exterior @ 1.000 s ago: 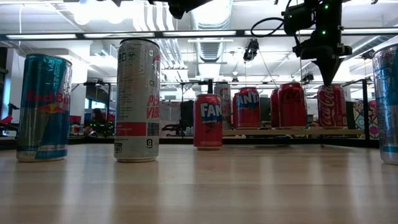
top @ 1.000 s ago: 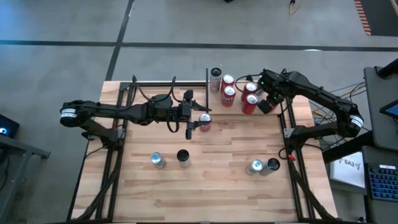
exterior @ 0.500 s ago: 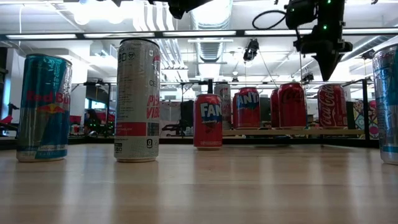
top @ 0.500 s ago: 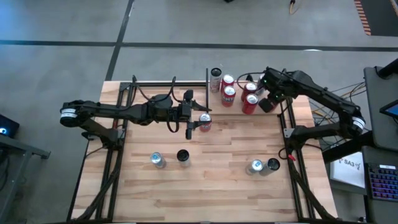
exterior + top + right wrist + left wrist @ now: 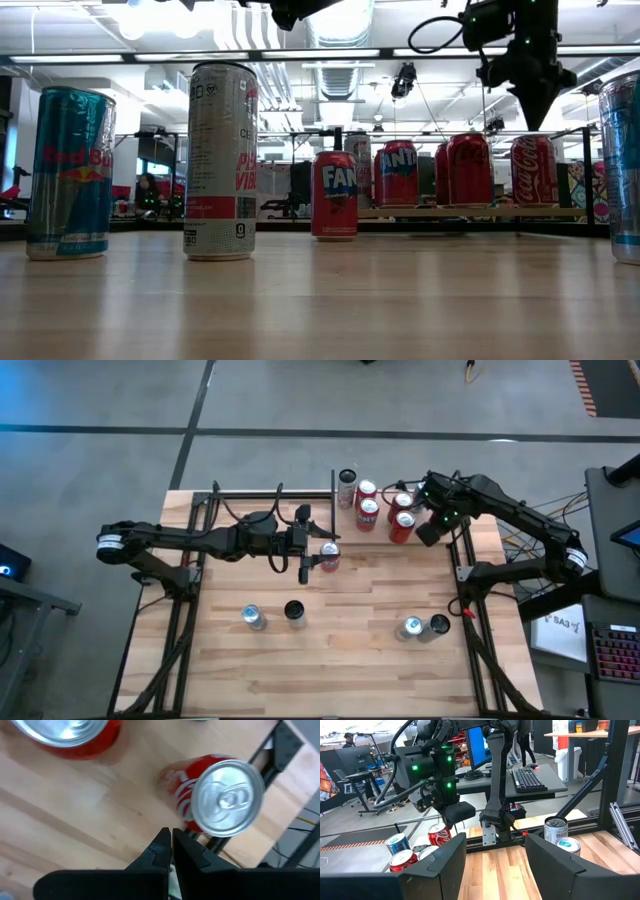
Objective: Place canned beverage on shelf
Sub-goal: Put the red white soda can on the shelf
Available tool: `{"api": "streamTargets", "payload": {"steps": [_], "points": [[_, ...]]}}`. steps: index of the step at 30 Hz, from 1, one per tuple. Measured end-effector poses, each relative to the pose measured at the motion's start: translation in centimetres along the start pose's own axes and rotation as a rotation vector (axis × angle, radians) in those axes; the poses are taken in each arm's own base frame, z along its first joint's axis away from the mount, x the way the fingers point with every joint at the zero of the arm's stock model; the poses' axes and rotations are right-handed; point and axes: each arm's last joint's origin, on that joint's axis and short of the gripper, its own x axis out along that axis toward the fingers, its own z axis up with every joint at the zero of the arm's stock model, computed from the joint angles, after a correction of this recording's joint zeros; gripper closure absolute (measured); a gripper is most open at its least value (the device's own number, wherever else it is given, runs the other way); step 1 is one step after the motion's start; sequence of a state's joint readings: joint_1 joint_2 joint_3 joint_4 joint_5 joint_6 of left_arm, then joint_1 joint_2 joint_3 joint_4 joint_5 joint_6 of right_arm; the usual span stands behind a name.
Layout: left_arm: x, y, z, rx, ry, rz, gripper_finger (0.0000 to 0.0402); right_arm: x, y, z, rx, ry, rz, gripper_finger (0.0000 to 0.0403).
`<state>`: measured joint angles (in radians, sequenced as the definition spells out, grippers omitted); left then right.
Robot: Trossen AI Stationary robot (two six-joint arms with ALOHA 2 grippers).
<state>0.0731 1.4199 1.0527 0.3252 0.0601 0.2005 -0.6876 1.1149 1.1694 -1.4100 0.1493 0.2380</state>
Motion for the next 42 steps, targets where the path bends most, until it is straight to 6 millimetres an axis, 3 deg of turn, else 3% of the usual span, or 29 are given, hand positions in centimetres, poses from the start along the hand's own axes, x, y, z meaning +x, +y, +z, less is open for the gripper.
{"api": "streamTargets", "payload": {"steps": [24,42], "points": [[0.0,-0.03,-0.15,-0.001,0.014,-0.003,0.0212,0.85,-0.03,-0.19,-0.006,0.015,-0.043,0.0394],[0.0,-0.06,-0.28,-0.002,0.029,-0.006,0.0212,0.84,-0.43,-0.25,0.023,-0.003,-0.175,0.0394]]}}
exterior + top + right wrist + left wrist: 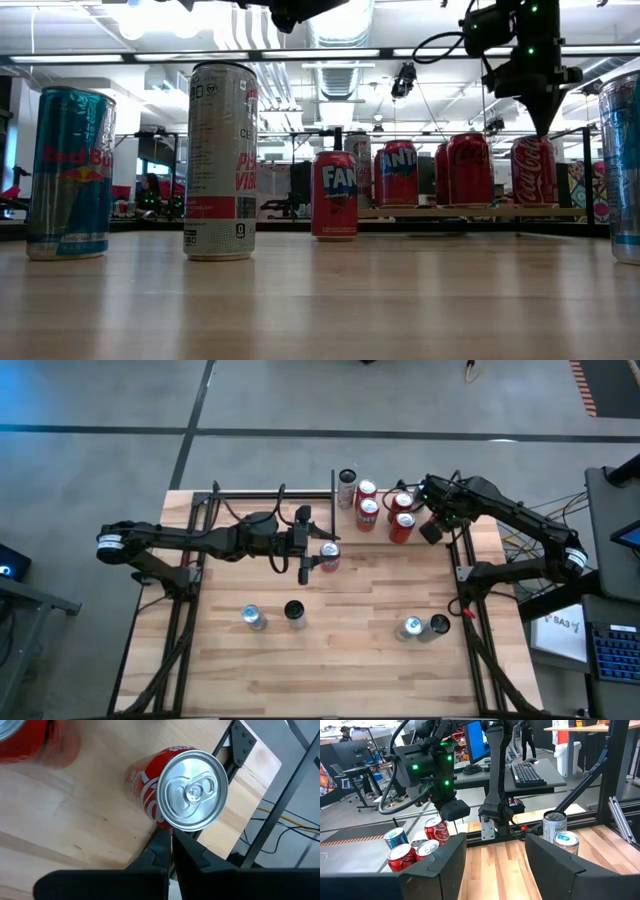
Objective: Place canned beverage on shelf
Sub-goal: Put the red white soda can on the shelf
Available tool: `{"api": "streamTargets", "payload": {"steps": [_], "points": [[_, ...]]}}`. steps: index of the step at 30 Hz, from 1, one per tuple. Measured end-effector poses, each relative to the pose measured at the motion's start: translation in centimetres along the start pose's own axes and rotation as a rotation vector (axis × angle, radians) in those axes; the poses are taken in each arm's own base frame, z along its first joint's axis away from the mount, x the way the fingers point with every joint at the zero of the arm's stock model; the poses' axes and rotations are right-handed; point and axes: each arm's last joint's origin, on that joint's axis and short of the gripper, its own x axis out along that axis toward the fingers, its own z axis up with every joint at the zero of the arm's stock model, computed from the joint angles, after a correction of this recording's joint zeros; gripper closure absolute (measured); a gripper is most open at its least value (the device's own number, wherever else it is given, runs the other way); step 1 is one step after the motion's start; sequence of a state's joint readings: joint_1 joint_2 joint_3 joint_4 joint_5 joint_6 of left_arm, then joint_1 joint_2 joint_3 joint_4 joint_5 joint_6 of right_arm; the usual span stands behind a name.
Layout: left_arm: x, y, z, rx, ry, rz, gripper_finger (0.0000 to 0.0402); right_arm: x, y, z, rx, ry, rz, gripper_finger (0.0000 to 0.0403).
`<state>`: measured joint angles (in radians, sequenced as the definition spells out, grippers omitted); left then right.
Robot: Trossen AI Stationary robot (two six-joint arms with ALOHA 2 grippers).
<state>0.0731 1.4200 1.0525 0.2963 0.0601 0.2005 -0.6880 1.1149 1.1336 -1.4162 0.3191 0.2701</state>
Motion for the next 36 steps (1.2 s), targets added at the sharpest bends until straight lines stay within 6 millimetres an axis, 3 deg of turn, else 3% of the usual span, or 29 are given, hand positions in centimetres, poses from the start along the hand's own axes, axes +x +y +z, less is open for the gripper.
{"api": "streamTargets", "payload": {"steps": [10,19,36], "points": [[0.0,0.0,0.0,0.0,0.001,0.0,0.0212,-0.7,-0.2,0.1,0.016,-0.015,-0.002,0.0394],[0.0,0.0,0.0,0.0,-0.001,0.0,0.0212,-1.7,-0.3,1.5,0.058,-0.161,-0.006,0.0394],[0.0,0.0,0.0,0.0,-0.001,0.0,0.0212,-0.5,0.0,1.8,0.085,-0.193,-0.049,0.0394]]}}
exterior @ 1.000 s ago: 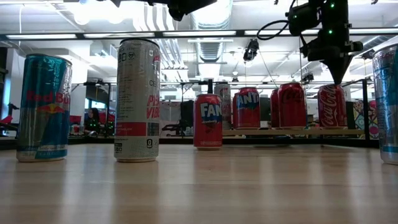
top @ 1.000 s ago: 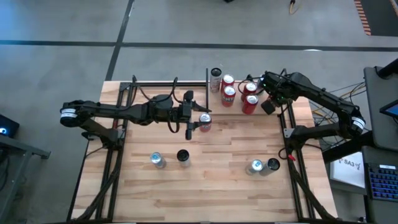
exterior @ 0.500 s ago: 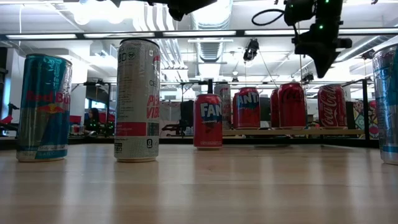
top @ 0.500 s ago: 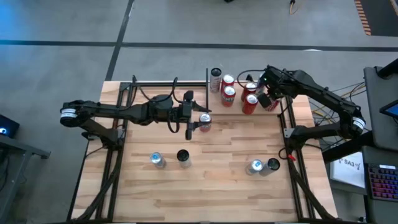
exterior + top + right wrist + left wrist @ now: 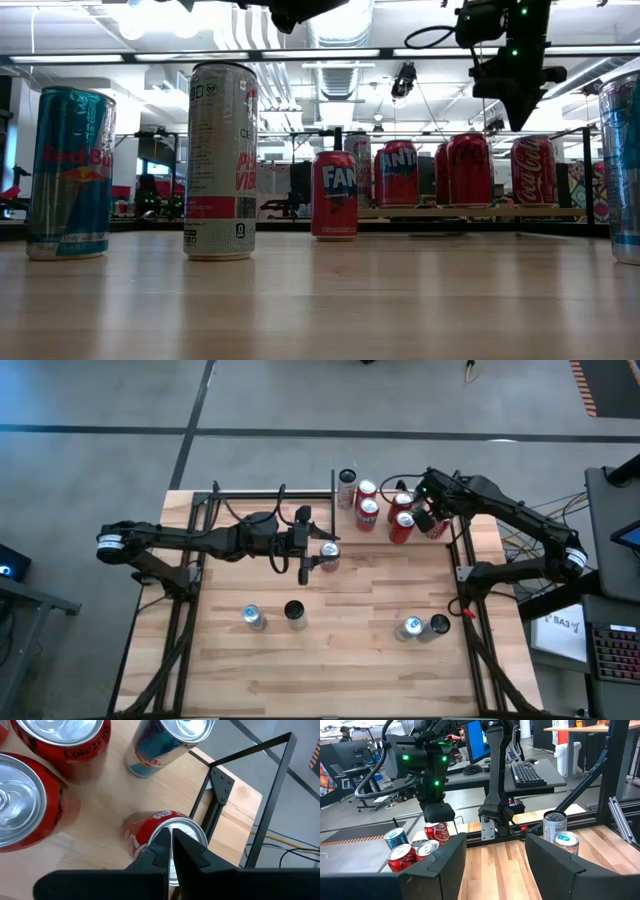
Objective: Place canned beverage on shelf
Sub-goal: Put the red white soda can on the shelf
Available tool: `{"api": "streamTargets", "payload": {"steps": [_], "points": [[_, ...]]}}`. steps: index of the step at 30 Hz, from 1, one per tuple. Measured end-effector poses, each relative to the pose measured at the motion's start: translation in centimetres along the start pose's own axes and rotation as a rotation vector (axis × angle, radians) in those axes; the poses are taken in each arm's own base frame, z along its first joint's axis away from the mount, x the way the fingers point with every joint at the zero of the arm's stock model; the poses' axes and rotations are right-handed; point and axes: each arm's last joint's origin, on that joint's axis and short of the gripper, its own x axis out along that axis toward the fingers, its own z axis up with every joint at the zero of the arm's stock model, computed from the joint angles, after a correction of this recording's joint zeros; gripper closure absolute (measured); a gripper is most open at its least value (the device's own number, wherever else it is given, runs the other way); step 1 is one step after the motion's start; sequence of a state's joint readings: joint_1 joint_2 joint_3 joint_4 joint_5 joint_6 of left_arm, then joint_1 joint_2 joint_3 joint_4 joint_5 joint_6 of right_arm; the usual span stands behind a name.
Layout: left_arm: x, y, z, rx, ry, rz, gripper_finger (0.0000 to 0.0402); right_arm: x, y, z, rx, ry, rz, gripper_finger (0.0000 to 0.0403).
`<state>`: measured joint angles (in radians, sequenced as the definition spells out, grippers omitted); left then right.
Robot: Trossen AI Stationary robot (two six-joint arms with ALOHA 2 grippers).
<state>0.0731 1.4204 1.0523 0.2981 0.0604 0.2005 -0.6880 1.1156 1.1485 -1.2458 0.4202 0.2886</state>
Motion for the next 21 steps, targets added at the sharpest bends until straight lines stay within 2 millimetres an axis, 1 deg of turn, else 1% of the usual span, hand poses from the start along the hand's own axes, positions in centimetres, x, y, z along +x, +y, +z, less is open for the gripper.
{"api": "streamTargets", "payload": {"steps": [4,13,21], "points": [[0.0,0.0,0.0,0.0,0.0,0.0,0.0212,0.1,0.0,0.0,0.007,0.002,0.0,0.0394],[0.0,0.0,0.0,0.0,0.001,0.0,0.0212,1.1,0.3,-0.6,-0.008,0.033,-0.01,0.0394],[0.0,0.0,0.0,0.0,0.001,0.0,0.0212,1.2,0.5,-0.2,-0.025,-0.005,0.001,0.0394]]}}
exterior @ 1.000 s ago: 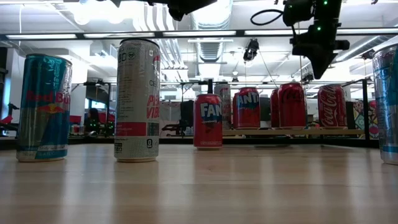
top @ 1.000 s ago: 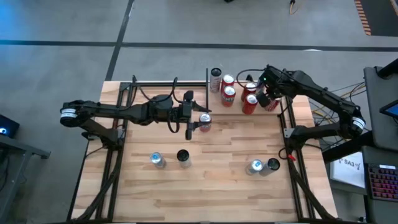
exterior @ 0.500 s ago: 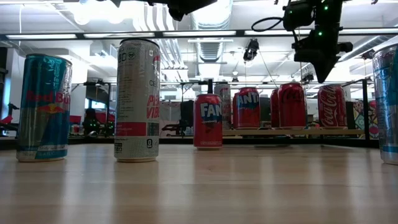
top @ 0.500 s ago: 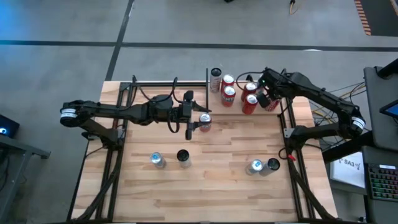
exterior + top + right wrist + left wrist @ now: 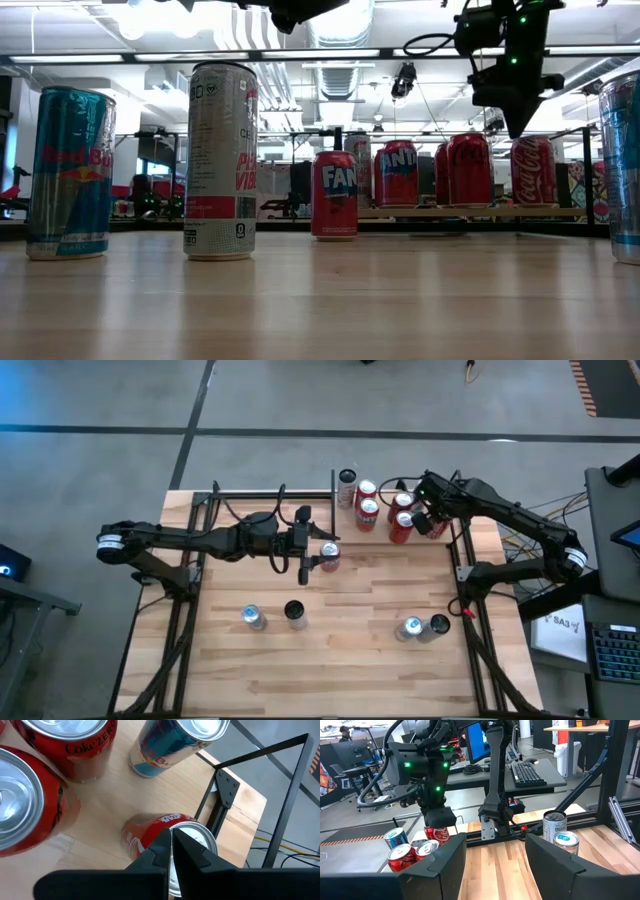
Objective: Place canned beverage on shelf
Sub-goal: Put the red white soda can on the shelf
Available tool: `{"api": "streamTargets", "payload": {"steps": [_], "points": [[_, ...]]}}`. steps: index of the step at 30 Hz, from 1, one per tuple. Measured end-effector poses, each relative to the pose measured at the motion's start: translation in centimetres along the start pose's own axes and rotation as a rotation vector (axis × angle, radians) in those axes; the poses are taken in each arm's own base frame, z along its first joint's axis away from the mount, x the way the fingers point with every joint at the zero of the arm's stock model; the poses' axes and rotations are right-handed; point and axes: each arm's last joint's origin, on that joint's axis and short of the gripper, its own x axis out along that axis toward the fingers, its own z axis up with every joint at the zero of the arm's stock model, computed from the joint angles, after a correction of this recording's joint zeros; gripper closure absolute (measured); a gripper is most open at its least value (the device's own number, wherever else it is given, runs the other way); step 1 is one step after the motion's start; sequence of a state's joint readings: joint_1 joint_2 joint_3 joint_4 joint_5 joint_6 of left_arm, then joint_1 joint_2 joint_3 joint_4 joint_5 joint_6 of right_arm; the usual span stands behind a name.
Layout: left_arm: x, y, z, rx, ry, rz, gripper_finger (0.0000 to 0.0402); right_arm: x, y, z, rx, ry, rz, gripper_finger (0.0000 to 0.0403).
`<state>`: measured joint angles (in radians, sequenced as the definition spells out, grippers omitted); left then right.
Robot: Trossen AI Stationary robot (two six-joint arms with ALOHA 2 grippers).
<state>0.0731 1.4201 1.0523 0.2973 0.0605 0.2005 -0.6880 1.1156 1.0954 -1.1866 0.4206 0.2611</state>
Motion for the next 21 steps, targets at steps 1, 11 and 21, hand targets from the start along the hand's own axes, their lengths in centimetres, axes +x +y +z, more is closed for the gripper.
{"api": "streamTargets", "payload": {"steps": [1,11,21], "points": [[0.01,0.0,-0.01,0.0,0.001,0.0,0.0212,0.0,0.0,-0.01,0.0,0.001,0.0,0.0394],[0.0,-0.02,-0.08,-0.001,0.008,-0.002,0.0212,0.0,0.13,-0.04,-0.03,0.012,0.046,0.0394],[0.0,-0.02,-0.08,0.0,0.008,-0.002,0.0212,-0.07,0.04,-0.48,-0.07,0.052,0.051,0.0394]]}}
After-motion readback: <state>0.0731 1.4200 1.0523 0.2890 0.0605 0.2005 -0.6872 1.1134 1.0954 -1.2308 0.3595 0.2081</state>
